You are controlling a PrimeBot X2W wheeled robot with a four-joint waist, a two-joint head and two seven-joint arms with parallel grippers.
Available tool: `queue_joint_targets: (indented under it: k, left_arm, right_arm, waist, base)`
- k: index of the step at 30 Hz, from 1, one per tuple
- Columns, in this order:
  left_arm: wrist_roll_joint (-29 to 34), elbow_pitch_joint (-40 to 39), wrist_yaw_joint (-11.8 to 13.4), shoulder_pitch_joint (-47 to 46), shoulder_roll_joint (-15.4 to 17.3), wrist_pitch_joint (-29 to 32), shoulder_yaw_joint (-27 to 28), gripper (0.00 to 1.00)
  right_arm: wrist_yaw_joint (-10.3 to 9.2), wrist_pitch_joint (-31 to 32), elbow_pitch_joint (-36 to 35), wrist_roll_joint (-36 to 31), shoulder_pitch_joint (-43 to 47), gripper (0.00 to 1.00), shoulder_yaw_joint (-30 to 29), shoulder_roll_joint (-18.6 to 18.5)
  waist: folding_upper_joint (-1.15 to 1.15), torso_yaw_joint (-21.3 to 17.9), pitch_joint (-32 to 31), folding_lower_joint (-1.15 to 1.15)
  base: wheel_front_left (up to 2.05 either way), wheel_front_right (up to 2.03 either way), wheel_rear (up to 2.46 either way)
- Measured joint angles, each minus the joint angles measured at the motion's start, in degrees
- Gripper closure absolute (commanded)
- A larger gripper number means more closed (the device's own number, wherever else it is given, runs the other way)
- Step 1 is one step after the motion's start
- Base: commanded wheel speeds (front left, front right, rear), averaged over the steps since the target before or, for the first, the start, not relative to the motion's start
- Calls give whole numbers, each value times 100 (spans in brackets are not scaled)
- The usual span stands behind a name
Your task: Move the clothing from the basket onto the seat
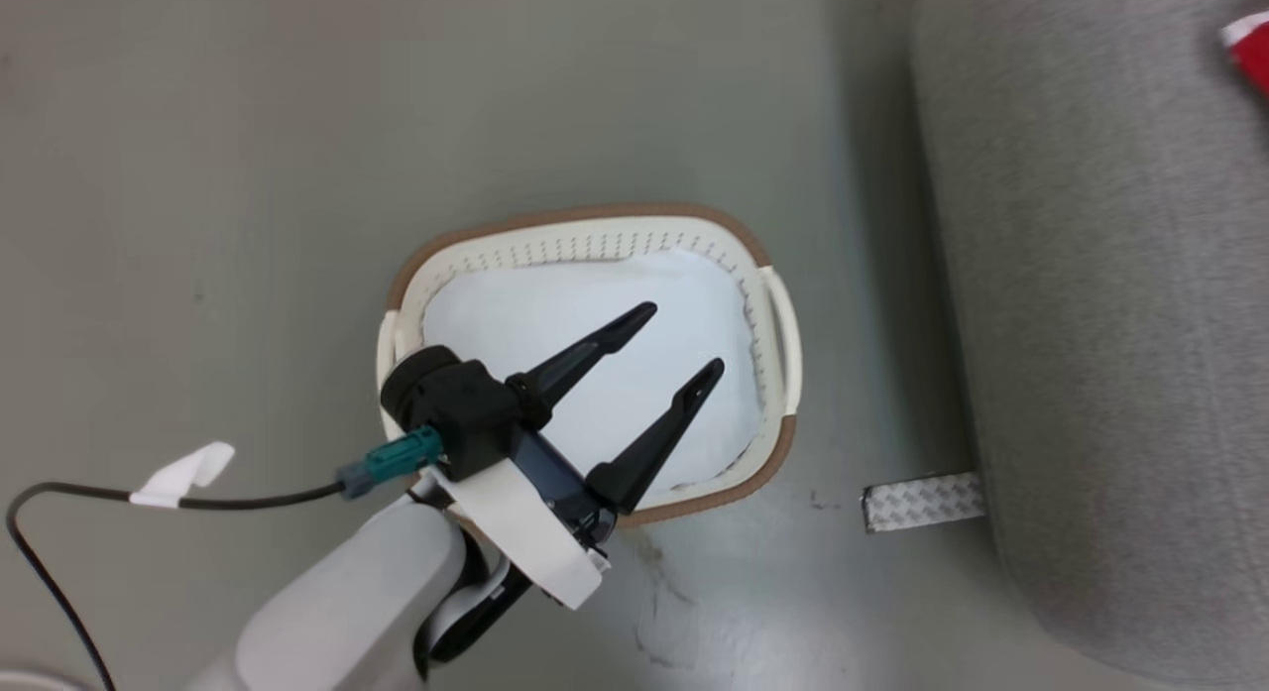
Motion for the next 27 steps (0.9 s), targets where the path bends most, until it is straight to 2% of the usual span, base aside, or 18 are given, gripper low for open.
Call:
queue_joint_targets:
  k: [4,13,14,15,16,17,20,23,24,27]
  left_arm:
    - [0,-40,0,-1,8,0,129,0]
    - [-3,-21,0,36,-40,0,214,0]
    - [-10,-14,0,48,-51,0,221,0]
    - [-15,0,0,64,-60,0,226,0]
    - [-16,19,0,85,-71,0,232,0]
    - [-19,35,0,103,-89,0,235,0]
    - [-59,94,0,156,-123,0,248,0]
    - [-130,193,0,324,-201,0,365,0]
    - [-130,193,0,324,-201,0,365,0]
    - [-221,328,0,559,-333,-1,505,0]
  right_arm:
    - [-1,592,665,-493,-161,100,-125,-47]
    - [0,1614,842,-984,-377,100,27,248]
    - [0,1690,814,-1012,-377,89,34,267]
    - [0,1761,770,-1043,-376,58,42,292]
    - [0,1815,706,-1091,-375,4,67,324]
    - [0,1896,643,-1084,-375,0,88,371]
    - [0,2137,545,-974,-356,0,207,452]
    - [0,2945,191,-870,-41,0,582,405]
    - [0,2945,191,-870,-41,0,582,405]
    - [0,3730,-489,-612,402,0,735,211]
  waist:
    - [0,158,213,0]
    - [0,228,141,0]
    - [0,226,99,0]
    - [0,224,52,0]
    - [0,223,3,0]
    - [0,220,-55,0]
    - [0,215,-188,0]
    - [0,198,-539,-1]
    - [0,198,-539,-1]
    - [0,198,-990,-1]
  base:
    - [0,0,0]
    - [0,0,0]
    - [0,0,0]
    - [0,0,0]
    - [0,0,0]
    - [0,0,0]
    - [0,0,0]
    - [0,0,0]
    - [0,0,0]
    - [0,0,0]
